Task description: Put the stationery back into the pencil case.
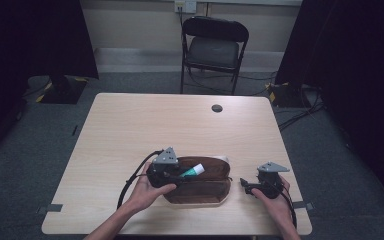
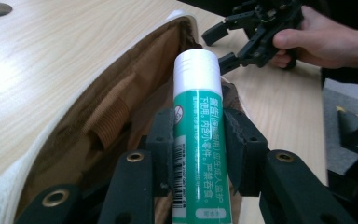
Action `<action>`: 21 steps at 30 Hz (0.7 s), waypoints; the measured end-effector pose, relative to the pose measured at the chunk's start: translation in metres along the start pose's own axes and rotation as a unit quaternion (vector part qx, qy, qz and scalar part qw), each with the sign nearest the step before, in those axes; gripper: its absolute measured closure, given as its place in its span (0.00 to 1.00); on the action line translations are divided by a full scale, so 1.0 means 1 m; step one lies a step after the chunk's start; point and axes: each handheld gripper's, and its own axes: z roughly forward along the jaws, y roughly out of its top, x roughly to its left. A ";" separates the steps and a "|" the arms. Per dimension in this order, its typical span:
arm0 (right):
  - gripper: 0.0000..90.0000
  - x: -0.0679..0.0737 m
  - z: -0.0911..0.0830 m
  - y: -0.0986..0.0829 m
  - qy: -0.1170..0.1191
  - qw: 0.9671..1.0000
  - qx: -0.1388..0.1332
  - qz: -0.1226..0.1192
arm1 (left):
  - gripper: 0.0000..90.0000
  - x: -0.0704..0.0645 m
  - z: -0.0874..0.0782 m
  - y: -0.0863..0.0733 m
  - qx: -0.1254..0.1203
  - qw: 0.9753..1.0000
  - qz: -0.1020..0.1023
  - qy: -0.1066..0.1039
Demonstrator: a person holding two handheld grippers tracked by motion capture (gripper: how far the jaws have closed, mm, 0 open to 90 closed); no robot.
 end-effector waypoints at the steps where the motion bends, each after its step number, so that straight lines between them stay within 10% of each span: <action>1: 0.18 0.000 0.000 0.000 0.000 1.000 0.000 0.000 | 0.73 0.000 0.000 0.000 0.000 1.000 0.000 0.000; 6: 0.18 0.000 0.000 0.000 0.000 1.000 0.000 0.001 | 0.73 0.002 0.014 -0.005 0.031 0.999 0.008 0.013; 21: 0.18 0.000 0.000 0.000 0.000 1.000 0.000 0.001 | 0.72 0.010 0.004 -0.007 0.008 1.000 -0.020 0.000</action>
